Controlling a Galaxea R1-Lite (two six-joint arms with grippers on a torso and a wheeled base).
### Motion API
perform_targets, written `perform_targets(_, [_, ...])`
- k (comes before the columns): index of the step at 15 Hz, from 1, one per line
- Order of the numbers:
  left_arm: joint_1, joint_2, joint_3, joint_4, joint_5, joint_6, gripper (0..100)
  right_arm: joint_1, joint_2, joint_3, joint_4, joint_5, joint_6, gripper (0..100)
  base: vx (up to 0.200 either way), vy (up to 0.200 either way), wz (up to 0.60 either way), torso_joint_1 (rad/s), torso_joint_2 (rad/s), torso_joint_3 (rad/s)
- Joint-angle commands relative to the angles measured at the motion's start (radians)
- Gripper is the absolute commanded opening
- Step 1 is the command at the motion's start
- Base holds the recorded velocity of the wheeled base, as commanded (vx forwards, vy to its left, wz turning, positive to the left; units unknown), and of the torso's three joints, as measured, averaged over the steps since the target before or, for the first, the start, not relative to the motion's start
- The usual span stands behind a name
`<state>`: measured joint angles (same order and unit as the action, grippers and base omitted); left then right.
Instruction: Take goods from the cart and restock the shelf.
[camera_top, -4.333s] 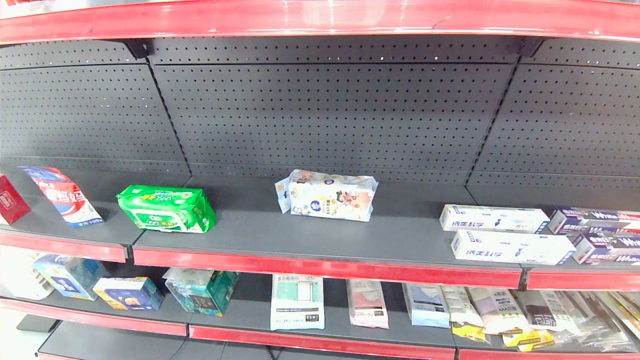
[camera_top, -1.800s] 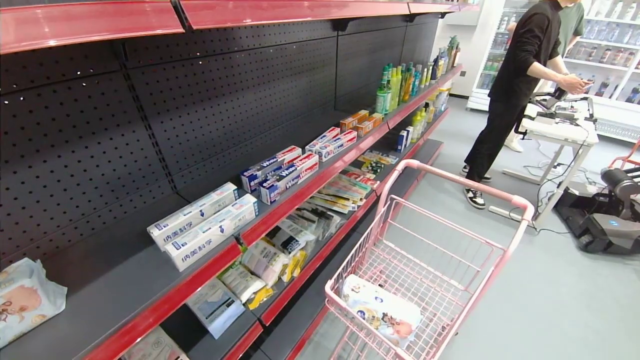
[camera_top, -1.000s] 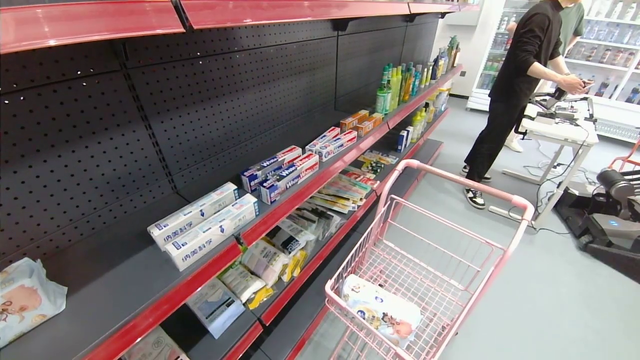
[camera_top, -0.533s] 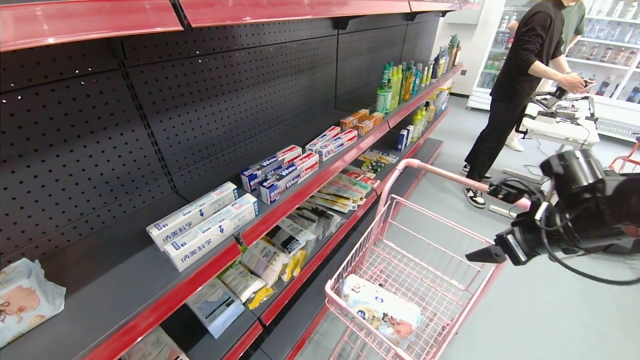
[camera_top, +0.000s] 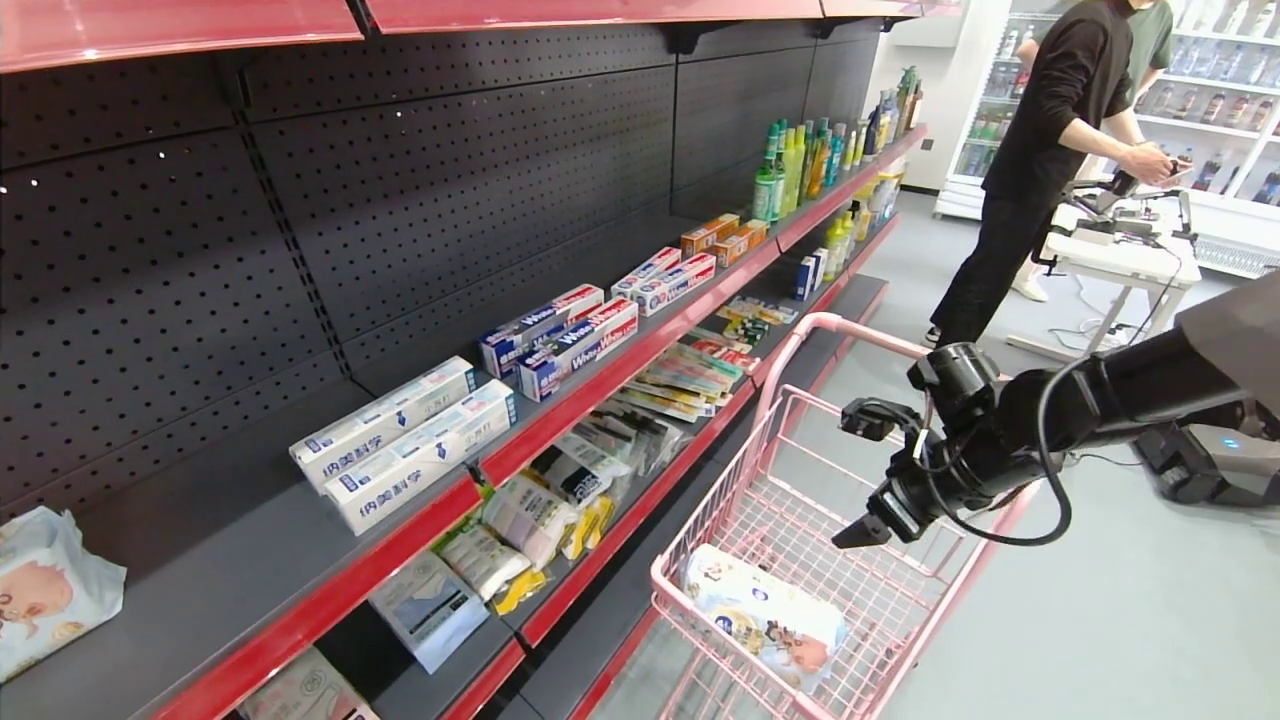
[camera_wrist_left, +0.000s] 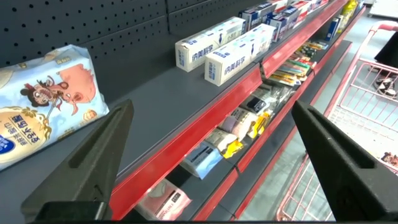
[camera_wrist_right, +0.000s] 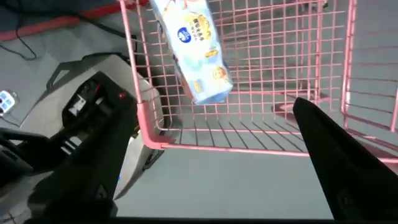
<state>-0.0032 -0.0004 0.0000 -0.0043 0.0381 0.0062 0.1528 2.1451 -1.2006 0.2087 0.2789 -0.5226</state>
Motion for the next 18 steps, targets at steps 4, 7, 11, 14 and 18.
perform_targets(4, [0.0,0.0,0.0,-0.002,0.0,0.0,100,0.002,0.091,-0.023,0.0,-0.001,-0.122,100,0.0,0.0,0.0,-0.095,0.2,0.116])
perform_targets(7, [0.0,0.0,0.0,0.0,0.0,0.0,100,-0.006,0.116,-0.036,0.0,0.0,-0.152,100,0.0,0.0,0.0,-0.113,0.25,0.136])
perform_targets(11, [0.0,0.0,0.0,0.0,0.0,0.0,100,0.002,0.13,-0.037,0.0,0.0,-0.172,100,0.0,0.0,0.0,-0.143,0.31,0.165])
perform_targets(14, [0.0,0.0,0.0,0.0,0.0,0.0,100,0.004,0.13,-0.042,0.0,-0.001,-0.191,100,0.0,0.0,0.0,-0.159,0.34,0.186])
perform_targets(18, [0.0,0.0,0.0,0.0,0.0,0.0,100,0.018,0.134,-0.054,0.001,-0.001,-0.215,100,0.0,0.0,0.0,-0.156,0.34,0.178])
